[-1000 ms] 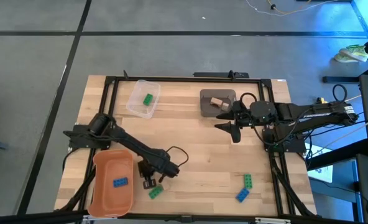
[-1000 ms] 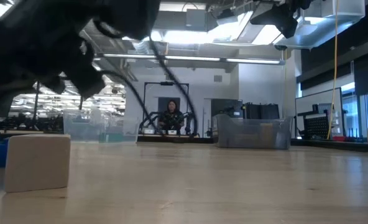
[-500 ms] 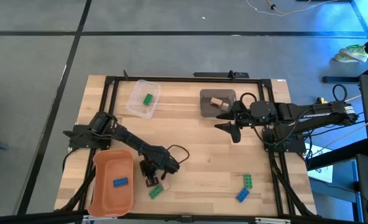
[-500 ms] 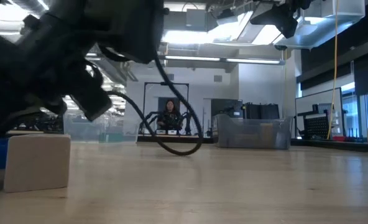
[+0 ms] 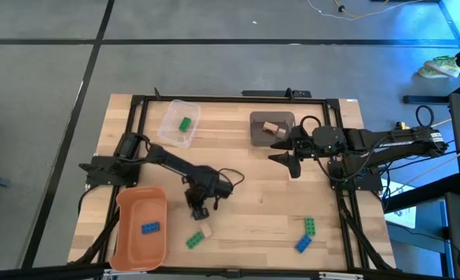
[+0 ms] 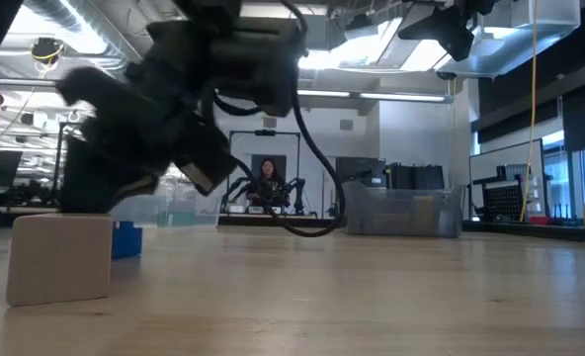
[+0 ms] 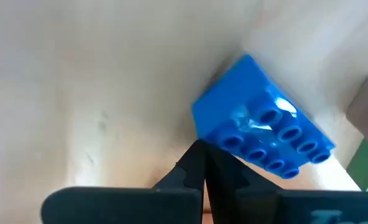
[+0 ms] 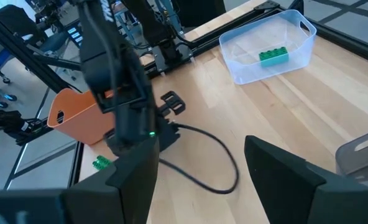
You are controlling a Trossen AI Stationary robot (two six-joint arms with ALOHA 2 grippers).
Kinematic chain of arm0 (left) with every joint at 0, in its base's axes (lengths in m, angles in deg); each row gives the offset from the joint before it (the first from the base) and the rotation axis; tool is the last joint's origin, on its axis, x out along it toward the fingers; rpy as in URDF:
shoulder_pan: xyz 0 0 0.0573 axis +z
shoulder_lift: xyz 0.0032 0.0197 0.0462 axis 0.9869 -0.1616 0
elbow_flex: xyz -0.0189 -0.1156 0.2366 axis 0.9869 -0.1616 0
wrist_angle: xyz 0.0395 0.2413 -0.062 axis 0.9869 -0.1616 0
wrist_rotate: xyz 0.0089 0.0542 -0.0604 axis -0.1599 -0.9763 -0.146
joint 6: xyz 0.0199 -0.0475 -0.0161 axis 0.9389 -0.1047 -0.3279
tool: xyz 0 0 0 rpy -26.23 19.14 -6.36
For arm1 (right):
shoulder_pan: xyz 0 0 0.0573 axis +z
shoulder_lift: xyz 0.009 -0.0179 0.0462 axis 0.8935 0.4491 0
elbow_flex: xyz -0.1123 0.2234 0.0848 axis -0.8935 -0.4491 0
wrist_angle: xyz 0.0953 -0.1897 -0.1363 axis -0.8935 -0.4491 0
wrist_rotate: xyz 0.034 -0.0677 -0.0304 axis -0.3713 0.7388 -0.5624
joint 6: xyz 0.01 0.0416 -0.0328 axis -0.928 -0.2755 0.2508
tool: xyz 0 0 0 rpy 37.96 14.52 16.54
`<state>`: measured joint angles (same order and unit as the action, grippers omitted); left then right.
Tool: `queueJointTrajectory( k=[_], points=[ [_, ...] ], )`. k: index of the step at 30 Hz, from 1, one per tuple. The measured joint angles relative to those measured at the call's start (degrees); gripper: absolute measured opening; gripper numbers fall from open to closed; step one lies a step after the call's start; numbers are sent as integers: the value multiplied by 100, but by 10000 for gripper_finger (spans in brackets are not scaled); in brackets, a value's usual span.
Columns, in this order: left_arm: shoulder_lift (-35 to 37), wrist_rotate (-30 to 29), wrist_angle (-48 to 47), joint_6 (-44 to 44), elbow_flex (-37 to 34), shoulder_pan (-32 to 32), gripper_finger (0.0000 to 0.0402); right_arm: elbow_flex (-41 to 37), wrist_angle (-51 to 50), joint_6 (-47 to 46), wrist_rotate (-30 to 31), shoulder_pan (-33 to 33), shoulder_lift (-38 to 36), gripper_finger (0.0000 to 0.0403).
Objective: Sort & place blocks by color
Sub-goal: Put the left blue game piece into the orange bin
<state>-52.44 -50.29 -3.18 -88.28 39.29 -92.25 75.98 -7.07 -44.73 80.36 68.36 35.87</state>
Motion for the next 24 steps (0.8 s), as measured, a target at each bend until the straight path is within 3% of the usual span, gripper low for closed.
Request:
queueJointTrajectory(
  k=[13,17,24],
  points=[
    [52,310,1101,442,0,884,0,0,0,-14,142,2,0,237],
    [361,-19,1171,554,2,1137,0,0,3,-22,142,0,2,237],
    [1533,-810,1207,554,2,1340,0,0,63,-22,145,1,2,237]
  ],
)
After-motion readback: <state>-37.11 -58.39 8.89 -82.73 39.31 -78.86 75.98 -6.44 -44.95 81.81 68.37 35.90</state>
